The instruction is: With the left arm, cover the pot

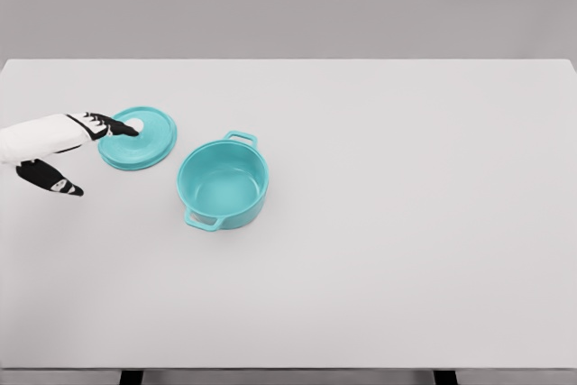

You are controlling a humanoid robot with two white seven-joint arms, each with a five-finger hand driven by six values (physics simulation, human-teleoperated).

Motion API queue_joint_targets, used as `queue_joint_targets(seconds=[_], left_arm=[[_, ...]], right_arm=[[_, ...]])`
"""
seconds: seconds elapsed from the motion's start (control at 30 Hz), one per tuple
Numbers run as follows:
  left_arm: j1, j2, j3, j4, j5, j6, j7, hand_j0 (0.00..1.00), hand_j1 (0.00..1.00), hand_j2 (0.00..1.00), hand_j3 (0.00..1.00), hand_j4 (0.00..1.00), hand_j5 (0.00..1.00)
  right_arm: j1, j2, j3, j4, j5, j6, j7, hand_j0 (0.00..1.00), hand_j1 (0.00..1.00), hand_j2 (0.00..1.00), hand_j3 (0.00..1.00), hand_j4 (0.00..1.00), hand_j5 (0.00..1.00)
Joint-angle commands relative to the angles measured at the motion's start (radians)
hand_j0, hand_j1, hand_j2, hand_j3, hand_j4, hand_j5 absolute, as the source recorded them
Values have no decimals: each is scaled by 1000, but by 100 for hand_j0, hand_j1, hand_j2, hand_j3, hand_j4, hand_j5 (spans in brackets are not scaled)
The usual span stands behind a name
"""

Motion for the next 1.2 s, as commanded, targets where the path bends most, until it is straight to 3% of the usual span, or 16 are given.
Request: queue_joint_targets(seconds=[0.0, 0.03, 0.1, 0.17, 0.47, 0.67, 0.93, 1.17], left_arm=[[-3, 0, -1, -1, 8, 2, 0, 100, 100, 100, 100, 100, 100], [-20, -4, -2, 4, 10, 2, 0, 100, 100, 100, 100, 100, 100], [-97, -7, -81, 24, 13, 2, 0, 100, 100, 100, 100, 100, 100], [-186, -83, -154, 116, 10, 2, 0, 100, 100, 100, 100, 100, 100], [-347, -198, -276, 341, -4, 2, 0, 100, 100, 100, 100, 100, 100], [-413, -285, -286, 550, -110, 2, 3, 100, 100, 100, 100, 100, 100], [-439, -314, -286, 556, -108, 2, -3, 100, 100, 100, 100, 100, 100], [-445, -363, -286, 624, -157, 2, -4, 100, 100, 100, 100, 100, 100]], right_arm=[[0, 0, -2, 0, 1, 0, 0, 100, 100, 100, 100, 100, 100], [2, 0, -2, 2, 1, 0, 0, 100, 100, 100, 100, 100, 100], [2, 0, -4, 2, 1, 0, 0, 100, 100, 100, 100, 100, 100], [0, 0, -4, 2, 1, 0, 0, 100, 100, 100, 100, 100, 100], [0, 0, -4, 2, 1, 0, 0, 100, 100, 100, 100, 100, 100], [0, 0, -4, 2, 1, 0, 0, 100, 100, 100, 100, 100, 100], [0, 0, -4, 2, 1, 0, 0, 100, 100, 100, 100, 100, 100], [0, 0, -4, 0, 1, 0, 0, 100, 100, 100, 100, 100, 100]])
